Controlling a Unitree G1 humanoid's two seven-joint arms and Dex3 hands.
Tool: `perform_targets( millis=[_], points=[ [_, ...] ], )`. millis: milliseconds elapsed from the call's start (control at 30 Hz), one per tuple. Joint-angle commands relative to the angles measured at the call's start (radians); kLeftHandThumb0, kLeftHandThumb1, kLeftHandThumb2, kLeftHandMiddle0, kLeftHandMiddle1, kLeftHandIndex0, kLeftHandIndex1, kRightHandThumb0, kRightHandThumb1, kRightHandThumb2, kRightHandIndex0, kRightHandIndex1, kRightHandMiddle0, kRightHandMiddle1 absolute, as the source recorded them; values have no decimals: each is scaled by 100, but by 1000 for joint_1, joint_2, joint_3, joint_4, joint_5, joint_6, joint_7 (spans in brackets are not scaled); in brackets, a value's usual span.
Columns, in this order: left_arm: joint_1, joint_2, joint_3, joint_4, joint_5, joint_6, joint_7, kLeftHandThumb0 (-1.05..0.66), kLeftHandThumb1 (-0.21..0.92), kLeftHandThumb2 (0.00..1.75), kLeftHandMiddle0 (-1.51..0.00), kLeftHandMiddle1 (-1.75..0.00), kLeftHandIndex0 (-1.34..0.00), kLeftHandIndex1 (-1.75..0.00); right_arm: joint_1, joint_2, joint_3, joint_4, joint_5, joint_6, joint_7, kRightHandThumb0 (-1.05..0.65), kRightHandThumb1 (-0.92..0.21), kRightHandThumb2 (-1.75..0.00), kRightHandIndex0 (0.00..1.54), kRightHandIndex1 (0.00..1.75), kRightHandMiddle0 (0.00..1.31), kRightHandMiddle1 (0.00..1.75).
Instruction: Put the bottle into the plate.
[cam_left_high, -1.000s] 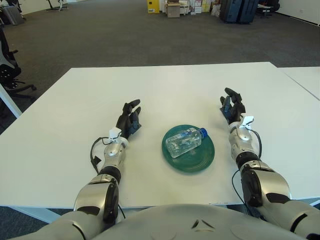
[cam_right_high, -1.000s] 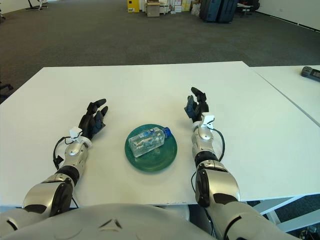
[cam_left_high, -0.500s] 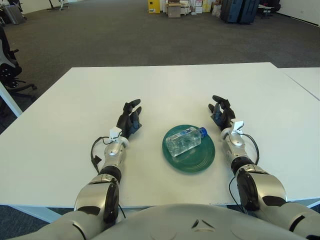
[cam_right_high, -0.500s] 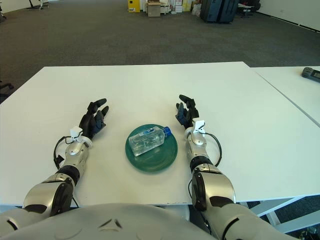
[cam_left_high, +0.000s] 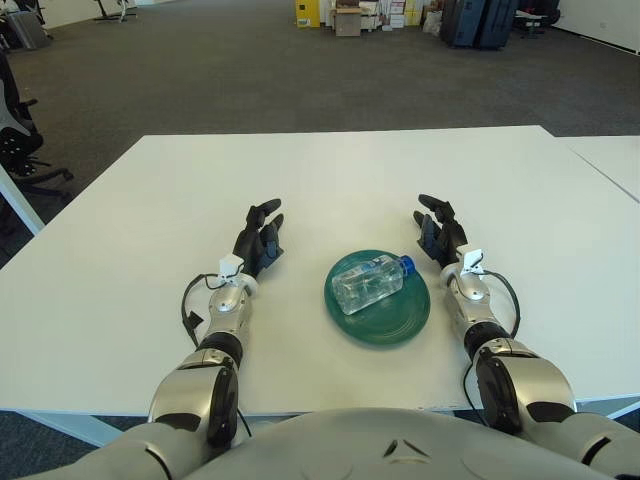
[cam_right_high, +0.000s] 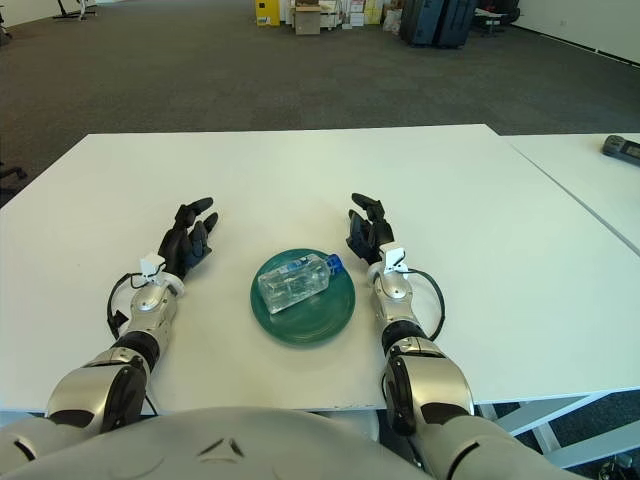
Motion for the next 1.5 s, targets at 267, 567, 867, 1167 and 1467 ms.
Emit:
perform_targets(
  millis=[267,567,867,1167,1467],
  points=[
    [26,-4,0,35,1,12,11,-87,92,90,-40,-7,0,-100,65,7,10,48,-16,40,9,-69,-92,-85,24,0,0,57],
    [17,-1,-2,41,7,17,24,-88,92,90,-40,-7,0,-101,65,2,7,51,-17,50,-1,-69,-92,-85,24,0,0,56],
    [13,1,-1,45,5,5,29,-87,92,89,-41,-7,0,-102,73,5,-4,49,-7,36,-2,-72,-92,-85,24,0,0,56],
    [11,3,2,48,1,8,24,-84,92,89,-42,-7,0,-102,75,7,-7,47,-8,30,-15,-74,-92,-86,24,0,0,55],
    [7,3,4,50,-4,21,13,-83,92,89,-44,-8,0,-103,78,9,-3,44,-12,26,-30,-75,-92,-86,23,0,0,54]
  ],
)
